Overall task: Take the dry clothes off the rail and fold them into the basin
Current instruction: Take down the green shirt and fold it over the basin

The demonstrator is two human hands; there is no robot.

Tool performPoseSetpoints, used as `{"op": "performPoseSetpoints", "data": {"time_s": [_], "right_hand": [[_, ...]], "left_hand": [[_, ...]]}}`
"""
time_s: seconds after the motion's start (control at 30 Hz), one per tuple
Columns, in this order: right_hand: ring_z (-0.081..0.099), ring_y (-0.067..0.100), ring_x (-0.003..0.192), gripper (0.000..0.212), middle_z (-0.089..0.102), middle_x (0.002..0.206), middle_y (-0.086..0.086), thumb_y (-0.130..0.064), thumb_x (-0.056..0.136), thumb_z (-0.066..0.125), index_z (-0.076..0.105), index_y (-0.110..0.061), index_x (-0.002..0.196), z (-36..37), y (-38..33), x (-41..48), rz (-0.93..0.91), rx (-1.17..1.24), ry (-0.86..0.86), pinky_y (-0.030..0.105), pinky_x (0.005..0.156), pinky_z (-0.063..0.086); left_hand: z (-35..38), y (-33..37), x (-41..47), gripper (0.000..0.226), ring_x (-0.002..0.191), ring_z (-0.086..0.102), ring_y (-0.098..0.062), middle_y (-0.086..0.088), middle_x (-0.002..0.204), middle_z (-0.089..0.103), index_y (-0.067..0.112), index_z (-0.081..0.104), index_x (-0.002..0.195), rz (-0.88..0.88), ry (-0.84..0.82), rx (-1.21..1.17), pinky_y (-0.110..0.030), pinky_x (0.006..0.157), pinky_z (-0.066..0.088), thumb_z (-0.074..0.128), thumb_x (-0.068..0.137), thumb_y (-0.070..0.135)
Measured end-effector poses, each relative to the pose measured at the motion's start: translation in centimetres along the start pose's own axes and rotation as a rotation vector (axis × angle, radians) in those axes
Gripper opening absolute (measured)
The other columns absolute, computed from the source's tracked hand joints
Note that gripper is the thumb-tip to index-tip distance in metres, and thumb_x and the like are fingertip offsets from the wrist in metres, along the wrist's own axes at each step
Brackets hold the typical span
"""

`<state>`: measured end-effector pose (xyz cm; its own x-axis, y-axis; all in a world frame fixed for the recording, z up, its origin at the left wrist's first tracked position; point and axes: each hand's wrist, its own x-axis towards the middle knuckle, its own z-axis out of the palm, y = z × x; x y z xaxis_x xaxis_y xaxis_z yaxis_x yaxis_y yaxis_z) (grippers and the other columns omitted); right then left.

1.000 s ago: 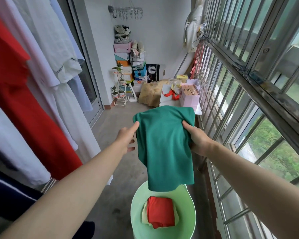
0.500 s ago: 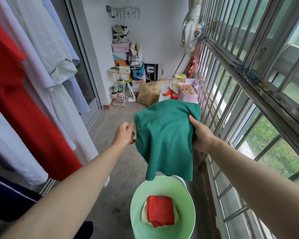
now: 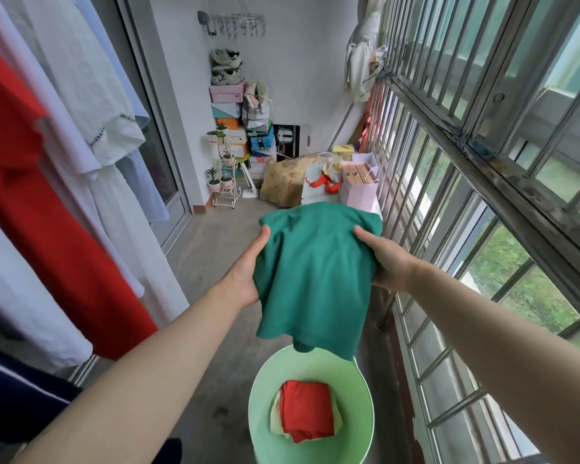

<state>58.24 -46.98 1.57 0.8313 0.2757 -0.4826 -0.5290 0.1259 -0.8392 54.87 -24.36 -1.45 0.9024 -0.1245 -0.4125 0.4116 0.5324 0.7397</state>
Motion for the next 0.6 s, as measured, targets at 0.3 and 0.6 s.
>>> {"op": "performPoseSetpoints", "data": {"time_s": [0.3,0.6], "right_hand": [[0.05,0.031,0.122,0.106,0.026,0.153,0.003,-0.022,0.075,0.079,0.005,-0.04,0.149,-0.3,1.5,1.8,-0.051,-0.279,0.119,0.054,0.095,0.048],[0.047,0.026,0.122,0.082,0.057,0.131,0.006,-0.021,0.068,0.081,0.045,-0.021,0.141,1.7,3.9,2.6,-0.367,-1.376,0.107,0.027,0.095,0.036]], "left_hand": [[-0.5,-0.3,1.4,0.069,0.1,0.062,-0.024,-0.005,0.127,0.056,0.035,0.045,0.138,0.235,0.126,0.51,-0.035,0.073,0.056,0.044,0.089,-0.013],[0.1,-0.6,1.5,0.047,0.112,0.055,-0.015,-0.002,0.129,0.056,0.009,0.055,0.132,0.331,0.154,0.778,-0.023,0.093,0.045,0.05,0.089,-0.011]]}}
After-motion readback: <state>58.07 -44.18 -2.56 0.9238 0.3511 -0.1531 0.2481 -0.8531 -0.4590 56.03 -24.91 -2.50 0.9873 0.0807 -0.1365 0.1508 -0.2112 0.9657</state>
